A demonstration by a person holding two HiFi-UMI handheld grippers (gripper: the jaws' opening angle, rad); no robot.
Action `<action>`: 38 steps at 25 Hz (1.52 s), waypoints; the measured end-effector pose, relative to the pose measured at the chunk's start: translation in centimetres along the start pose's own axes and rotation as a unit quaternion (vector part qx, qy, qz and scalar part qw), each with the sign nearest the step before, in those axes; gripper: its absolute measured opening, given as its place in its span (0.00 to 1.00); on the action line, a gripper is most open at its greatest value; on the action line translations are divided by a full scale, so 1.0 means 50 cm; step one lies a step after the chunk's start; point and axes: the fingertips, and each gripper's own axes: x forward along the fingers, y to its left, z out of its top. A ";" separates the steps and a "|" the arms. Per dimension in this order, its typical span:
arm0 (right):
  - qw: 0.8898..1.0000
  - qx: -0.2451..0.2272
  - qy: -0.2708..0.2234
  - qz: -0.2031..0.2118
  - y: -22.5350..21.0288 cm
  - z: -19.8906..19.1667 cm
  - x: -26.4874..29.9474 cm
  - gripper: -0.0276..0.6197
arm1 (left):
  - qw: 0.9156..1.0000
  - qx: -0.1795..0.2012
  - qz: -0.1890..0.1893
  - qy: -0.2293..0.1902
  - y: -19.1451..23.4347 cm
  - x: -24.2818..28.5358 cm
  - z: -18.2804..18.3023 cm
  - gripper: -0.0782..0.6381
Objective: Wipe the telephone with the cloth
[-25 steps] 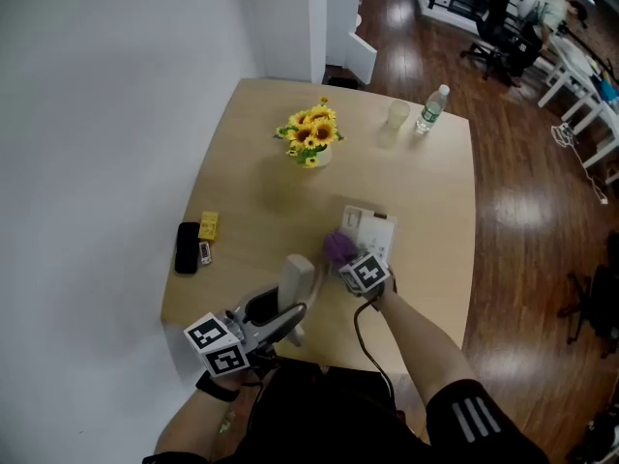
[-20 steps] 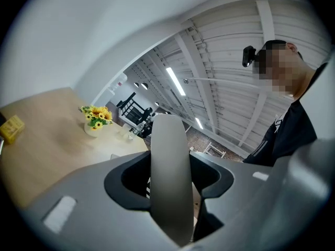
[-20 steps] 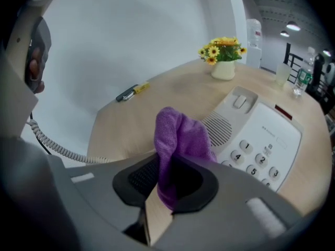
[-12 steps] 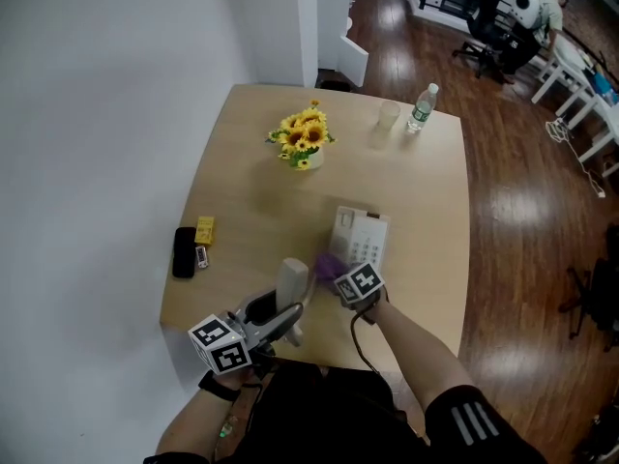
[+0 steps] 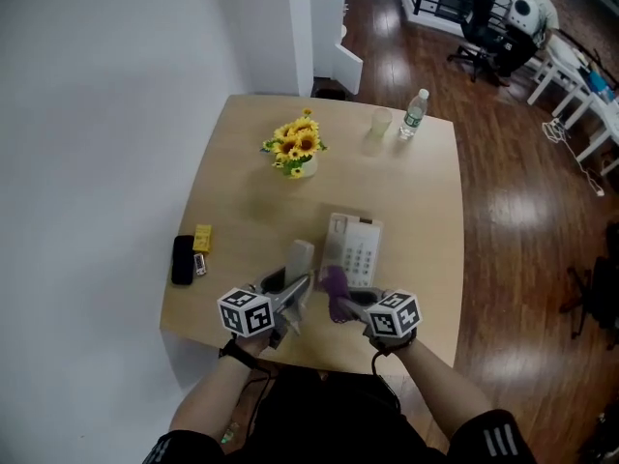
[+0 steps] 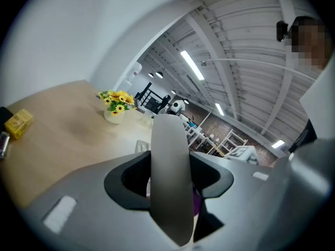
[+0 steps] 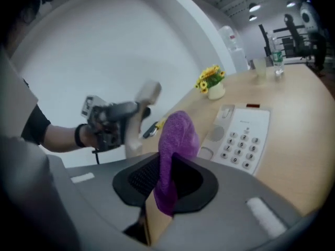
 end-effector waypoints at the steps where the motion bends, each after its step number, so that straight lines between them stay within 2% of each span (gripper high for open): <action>1: 1.000 0.002 -0.023 -0.002 0.007 0.014 -0.033 0.15 | 1.000 -0.001 0.014 0.007 0.017 0.025 -0.006 0.41; 5: 0.995 0.008 -0.095 -0.016 0.022 0.050 -0.155 0.15 | 0.997 -0.015 0.071 0.031 0.075 0.127 -0.033 0.41; 8: 0.992 0.006 -0.125 -0.033 0.025 0.051 -0.228 0.15 | 0.992 0.008 0.112 0.064 0.095 0.201 -0.052 0.41; 14: 0.985 0.010 -0.159 -0.069 0.017 0.051 -0.327 0.15 | 0.975 0.039 0.184 0.115 0.131 0.306 -0.078 0.41; 17: 0.983 0.009 -0.170 -0.074 0.012 0.049 -0.354 0.15 | 0.968 0.044 0.205 0.137 0.146 0.340 -0.094 0.41; 22: 0.980 0.012 -0.179 -0.084 -0.008 0.050 -0.377 0.15 | 0.961 0.046 0.232 0.145 0.164 0.365 -0.099 0.41; 28: 0.981 0.012 -0.179 -0.079 -0.011 0.050 -0.383 0.15 | 0.954 0.076 0.244 0.158 0.169 0.371 -0.110 0.42; 32: 0.981 0.013 -0.183 -0.070 -0.010 0.056 -0.388 0.15 | 0.955 0.099 0.232 0.159 0.155 0.362 -0.107 0.45; 35: 0.979 0.005 -0.193 -0.060 -0.007 0.071 -0.399 0.15 | 0.960 0.099 0.221 0.140 0.133 0.320 -0.097 0.49; 38: 0.978 -0.012 -0.202 -0.047 -0.001 0.090 -0.412 0.15 | 0.973 0.083 0.189 0.106 0.084 0.256 -0.082 0.49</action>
